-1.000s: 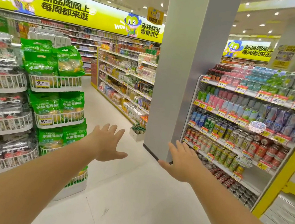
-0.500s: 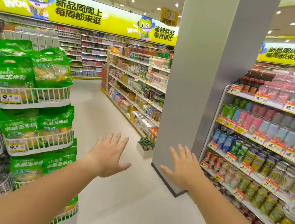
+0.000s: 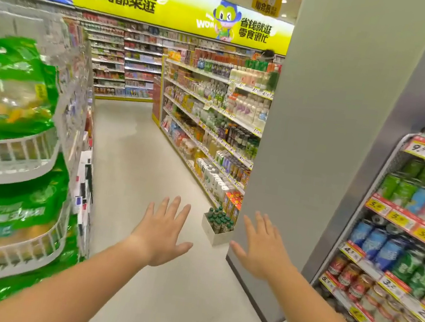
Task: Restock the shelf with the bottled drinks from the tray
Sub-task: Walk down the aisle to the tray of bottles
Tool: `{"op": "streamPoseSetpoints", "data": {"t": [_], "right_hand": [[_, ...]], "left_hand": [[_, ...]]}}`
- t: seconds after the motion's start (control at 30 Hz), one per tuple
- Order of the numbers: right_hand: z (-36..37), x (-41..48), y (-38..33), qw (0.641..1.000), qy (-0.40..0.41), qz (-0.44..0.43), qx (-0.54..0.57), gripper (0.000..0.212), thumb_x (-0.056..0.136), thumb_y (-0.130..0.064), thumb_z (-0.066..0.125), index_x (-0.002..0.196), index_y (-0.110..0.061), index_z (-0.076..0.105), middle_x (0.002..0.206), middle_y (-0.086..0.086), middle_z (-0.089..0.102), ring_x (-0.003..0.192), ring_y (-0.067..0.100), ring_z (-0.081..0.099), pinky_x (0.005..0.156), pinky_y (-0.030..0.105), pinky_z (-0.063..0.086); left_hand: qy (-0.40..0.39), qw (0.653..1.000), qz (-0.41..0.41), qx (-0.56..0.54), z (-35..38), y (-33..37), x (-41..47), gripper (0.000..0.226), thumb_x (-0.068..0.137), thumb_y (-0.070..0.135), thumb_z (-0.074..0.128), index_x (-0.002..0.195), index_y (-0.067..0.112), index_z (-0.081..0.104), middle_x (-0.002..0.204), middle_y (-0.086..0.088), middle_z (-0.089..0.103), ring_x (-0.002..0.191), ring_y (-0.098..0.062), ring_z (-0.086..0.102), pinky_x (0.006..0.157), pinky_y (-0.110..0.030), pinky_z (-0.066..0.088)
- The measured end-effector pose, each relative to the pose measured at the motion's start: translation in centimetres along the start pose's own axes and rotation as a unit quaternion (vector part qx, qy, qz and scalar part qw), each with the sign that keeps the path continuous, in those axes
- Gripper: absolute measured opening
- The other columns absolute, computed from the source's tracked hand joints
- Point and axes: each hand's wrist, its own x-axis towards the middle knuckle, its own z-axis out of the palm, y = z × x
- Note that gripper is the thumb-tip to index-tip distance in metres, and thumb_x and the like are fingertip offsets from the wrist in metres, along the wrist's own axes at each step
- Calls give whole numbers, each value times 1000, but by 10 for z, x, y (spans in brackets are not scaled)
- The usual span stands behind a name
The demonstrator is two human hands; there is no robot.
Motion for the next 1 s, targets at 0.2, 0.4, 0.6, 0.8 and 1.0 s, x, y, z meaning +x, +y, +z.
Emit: {"op": "streamPoseSetpoints", "data": {"t": [0.2,0.4,0.6,0.8,1.0], "right_hand": [[28,149,31,999,2,23,22,79,96,-60,32,158,-22,2,166,11,-3,152,28,-7,121,43,0],[78,307,76,998,-16,63,25,79,97,-58,32,158,-20,-2,166,13,-1,152,28,-5,120,43,1],[130,460,119,994,-57,73,54,80,98,-59,31,157,-17,-3,165,15,2,152,30,0,122,44,6],[176,590,147,988,-84,103,74,77,97,-59,35,157,-20,8,165,11,8,152,28,2,121,44,9],[239,708,153,976,-88,181,83,76,96,-58,37,157,-19,13,164,13,12,151,30,4,121,44,10]], "left_hand": [[-9,1000,18,7,43,-56,168,90,89,71,21,156,19,-10,165,-11,-5,150,-33,2,119,-54,9],[-15,999,45,19,100,-86,333,89,88,71,18,156,19,-4,164,-12,0,149,-34,7,118,-53,15],[-49,997,52,31,152,-118,489,87,91,69,21,156,17,-3,164,-13,0,150,-35,6,118,-53,15],[-91,991,99,28,199,-152,625,85,92,68,20,156,18,-6,165,-12,-2,150,-34,4,119,-52,12],[-105,975,192,42,266,-197,781,84,93,67,22,157,18,-2,165,-13,1,150,-34,5,119,-53,13]]}}
